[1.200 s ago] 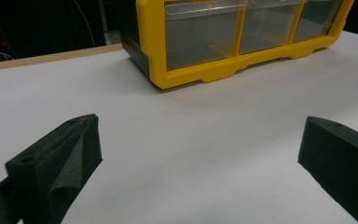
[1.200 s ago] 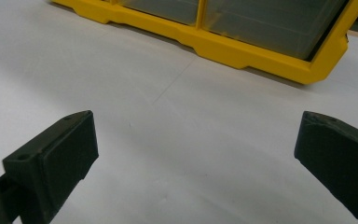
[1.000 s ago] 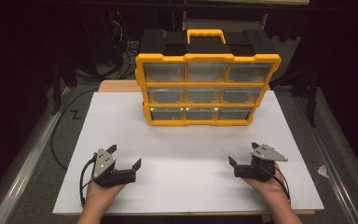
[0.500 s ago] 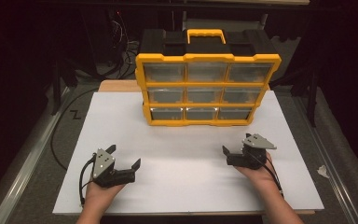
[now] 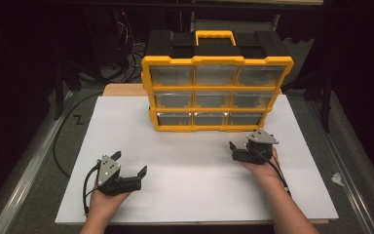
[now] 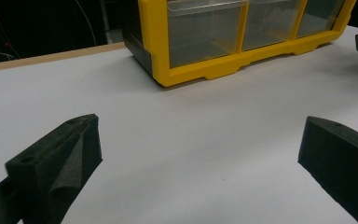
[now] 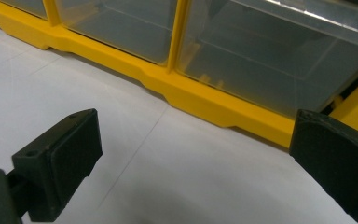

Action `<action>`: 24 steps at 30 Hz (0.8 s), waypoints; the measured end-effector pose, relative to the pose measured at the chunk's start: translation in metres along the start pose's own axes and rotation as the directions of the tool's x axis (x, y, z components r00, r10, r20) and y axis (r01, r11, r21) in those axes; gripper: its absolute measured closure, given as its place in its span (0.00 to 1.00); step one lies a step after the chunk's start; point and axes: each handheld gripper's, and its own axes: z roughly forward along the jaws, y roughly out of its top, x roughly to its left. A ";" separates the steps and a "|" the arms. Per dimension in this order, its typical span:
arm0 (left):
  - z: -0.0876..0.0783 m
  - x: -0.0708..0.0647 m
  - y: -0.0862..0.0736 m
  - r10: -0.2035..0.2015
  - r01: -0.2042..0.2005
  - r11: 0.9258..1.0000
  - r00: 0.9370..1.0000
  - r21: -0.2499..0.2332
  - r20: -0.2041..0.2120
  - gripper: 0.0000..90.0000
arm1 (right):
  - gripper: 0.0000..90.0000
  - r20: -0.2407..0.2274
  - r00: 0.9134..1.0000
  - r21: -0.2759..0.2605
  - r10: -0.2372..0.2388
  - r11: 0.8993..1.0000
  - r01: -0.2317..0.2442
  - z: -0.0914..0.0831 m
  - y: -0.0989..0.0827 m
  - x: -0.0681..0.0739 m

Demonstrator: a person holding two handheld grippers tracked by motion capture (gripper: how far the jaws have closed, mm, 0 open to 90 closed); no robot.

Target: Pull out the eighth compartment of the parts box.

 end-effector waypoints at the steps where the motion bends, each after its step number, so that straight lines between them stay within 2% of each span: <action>1: 0.000 0.000 0.000 0.000 0.000 1.000 1.000 0.000 0.000 0.00 | 0.04 -0.002 1.000 -0.003 -0.002 1.000 0.002 0.001 0.001 0.000; 4: -0.001 0.001 -0.001 -0.009 0.009 1.000 1.000 -0.004 -0.004 0.00 | 0.04 -0.003 1.000 -0.010 -0.017 1.000 0.017 0.000 0.003 0.002; 8: -0.001 0.003 -0.001 -0.022 0.022 1.000 1.000 -0.004 -0.011 0.00 | 0.03 -0.008 1.000 -0.021 -0.010 1.000 0.010 -0.003 0.003 0.002; 12: -0.003 0.003 -0.001 -0.032 0.032 0.999 0.999 -0.001 -0.012 0.01 | 0.02 0.004 0.999 -0.005 -0.033 0.999 0.033 -0.007 0.001 0.001; 19: -0.003 0.003 -0.001 -0.031 0.031 1.000 0.999 0.002 -0.012 0.01 | 0.02 0.016 1.000 0.004 -0.026 1.000 0.026 -0.015 -0.004 -0.006; 21: -0.003 0.003 -0.001 -0.031 0.031 1.000 0.999 0.002 -0.013 0.01 | 0.01 0.001 1.000 0.003 -0.027 1.000 0.027 -0.019 -0.007 -0.008; 24: -0.003 0.003 -0.001 -0.034 0.034 0.999 0.999 0.003 -0.013 0.01 | 0.01 0.013 0.999 0.008 -0.051 0.999 0.051 -0.021 -0.009 -0.008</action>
